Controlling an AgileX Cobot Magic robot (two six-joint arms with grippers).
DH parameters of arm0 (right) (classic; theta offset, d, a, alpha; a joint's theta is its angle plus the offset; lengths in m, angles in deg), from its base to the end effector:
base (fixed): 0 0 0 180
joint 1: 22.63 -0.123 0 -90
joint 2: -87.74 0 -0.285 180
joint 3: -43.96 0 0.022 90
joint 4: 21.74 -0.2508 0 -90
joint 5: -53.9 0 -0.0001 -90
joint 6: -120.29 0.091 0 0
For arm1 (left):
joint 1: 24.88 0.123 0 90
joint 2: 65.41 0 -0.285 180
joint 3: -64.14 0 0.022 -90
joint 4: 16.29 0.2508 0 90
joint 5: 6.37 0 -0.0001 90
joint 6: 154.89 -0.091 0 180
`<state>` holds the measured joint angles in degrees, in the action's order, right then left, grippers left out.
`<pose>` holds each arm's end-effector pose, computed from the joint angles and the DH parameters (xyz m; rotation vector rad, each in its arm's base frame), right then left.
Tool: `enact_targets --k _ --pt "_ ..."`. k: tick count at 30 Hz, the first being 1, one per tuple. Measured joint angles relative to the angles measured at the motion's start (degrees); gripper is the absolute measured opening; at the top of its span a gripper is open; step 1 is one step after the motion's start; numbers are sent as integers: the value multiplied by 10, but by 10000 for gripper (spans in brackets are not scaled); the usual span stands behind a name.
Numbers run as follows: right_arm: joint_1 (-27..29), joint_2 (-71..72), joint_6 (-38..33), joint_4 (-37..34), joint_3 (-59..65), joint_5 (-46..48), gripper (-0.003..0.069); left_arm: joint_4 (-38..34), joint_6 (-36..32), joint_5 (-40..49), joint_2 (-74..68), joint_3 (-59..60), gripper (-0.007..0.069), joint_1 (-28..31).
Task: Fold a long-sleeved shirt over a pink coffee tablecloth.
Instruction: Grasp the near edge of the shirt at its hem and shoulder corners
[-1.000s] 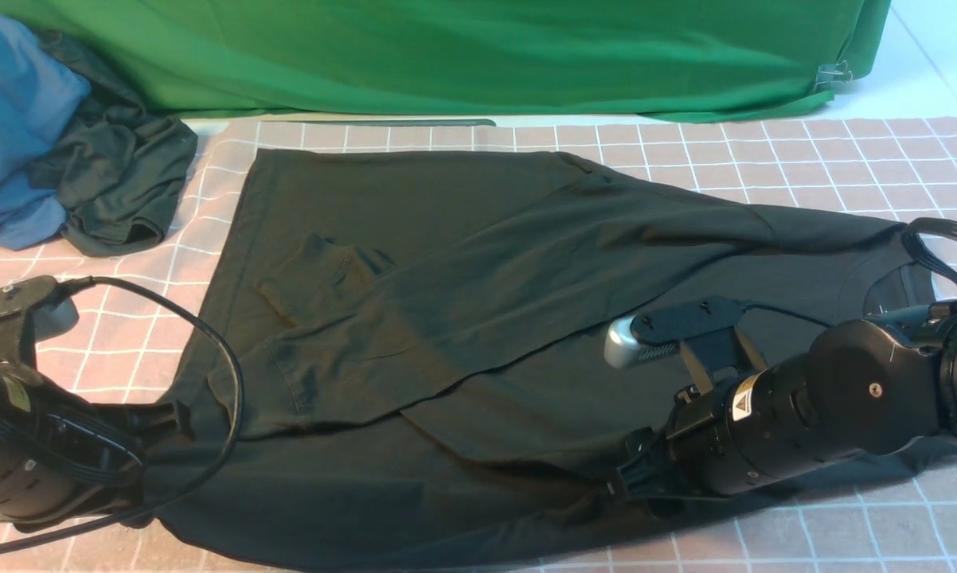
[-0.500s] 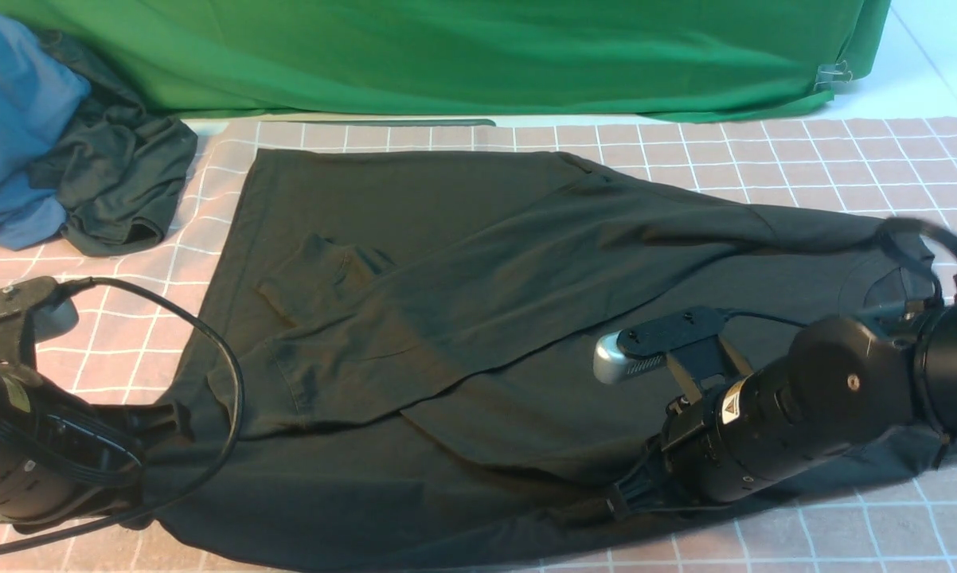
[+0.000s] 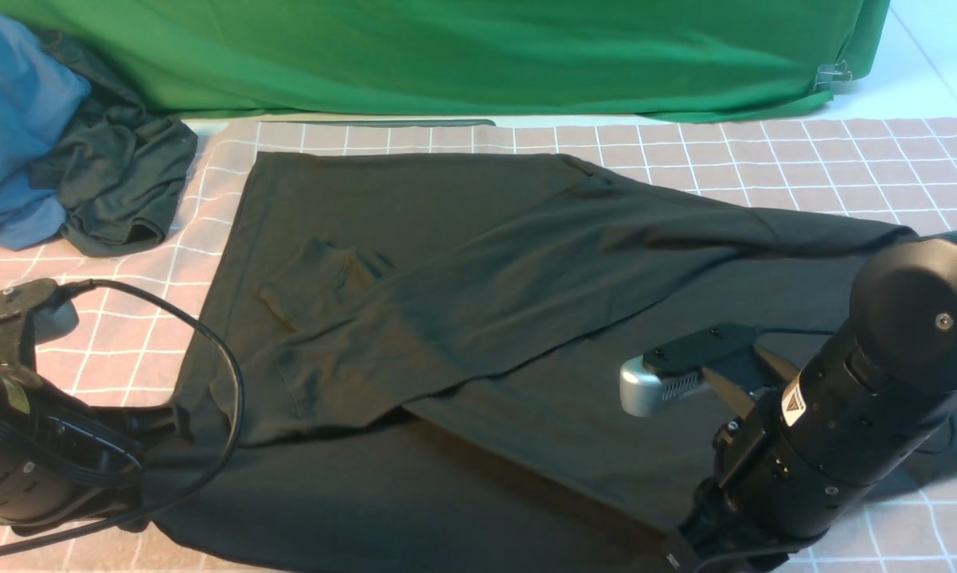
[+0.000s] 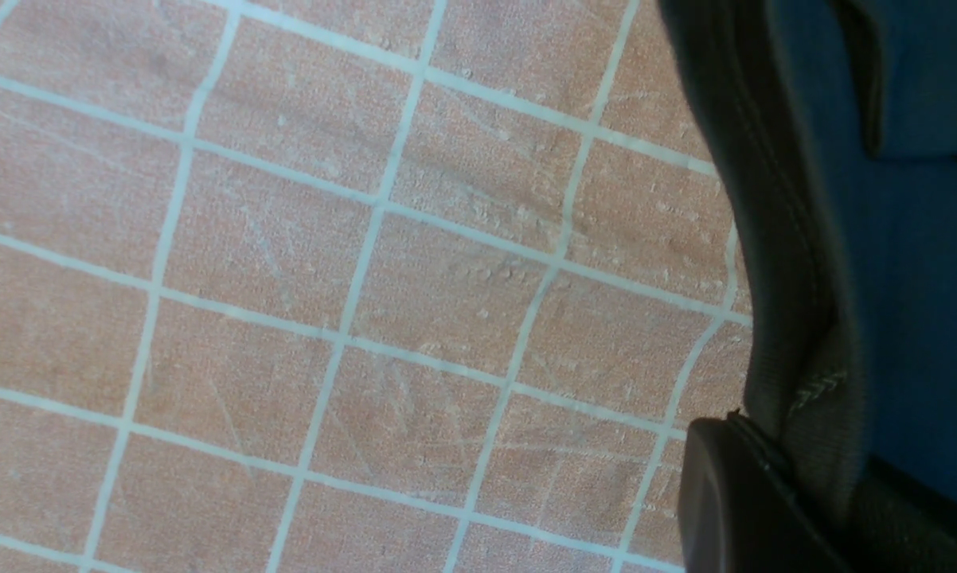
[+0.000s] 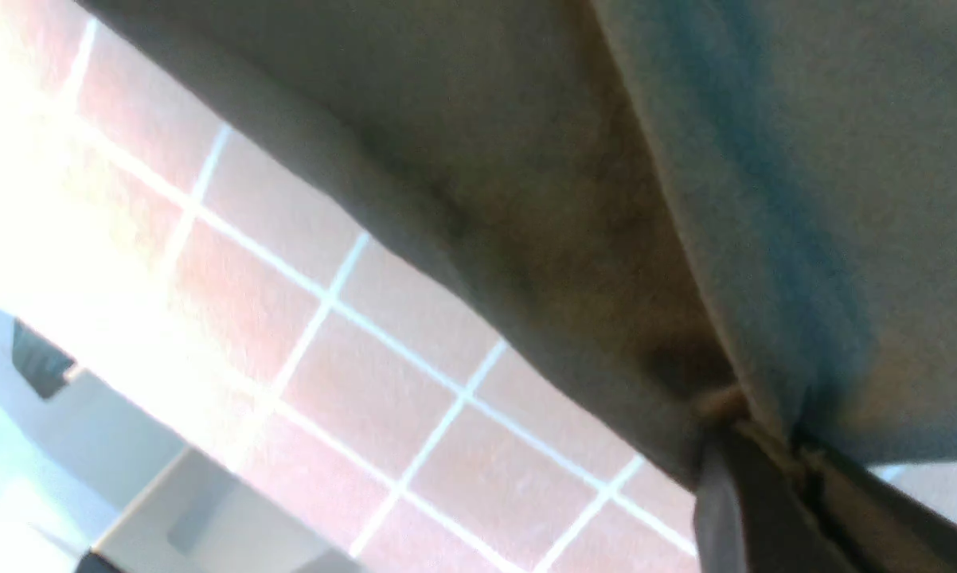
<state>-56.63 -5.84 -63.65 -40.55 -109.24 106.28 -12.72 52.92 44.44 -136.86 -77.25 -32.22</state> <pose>0.2014 0.1639 0.2126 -0.7226 2.9713 0.4546 0.1813 -0.0189 0.2420 -0.4554 2.7690 -0.0693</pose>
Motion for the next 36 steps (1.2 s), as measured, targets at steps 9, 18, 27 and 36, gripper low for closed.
enact_targets --k 9,18,27,36 --pt "0 0 12 20 -1 17 322 1 0 3 0 0 44 0" --pt "0 0 -3 184 -1 38 456 1 -9 7 0 0 44 0" --pt "0 0 -118 209 57 -71 459 1 -9 7 0 -1 44 0" --pt "0 -27 -156 218 85 -165 459 1 -9 5 0 -2 44 0"
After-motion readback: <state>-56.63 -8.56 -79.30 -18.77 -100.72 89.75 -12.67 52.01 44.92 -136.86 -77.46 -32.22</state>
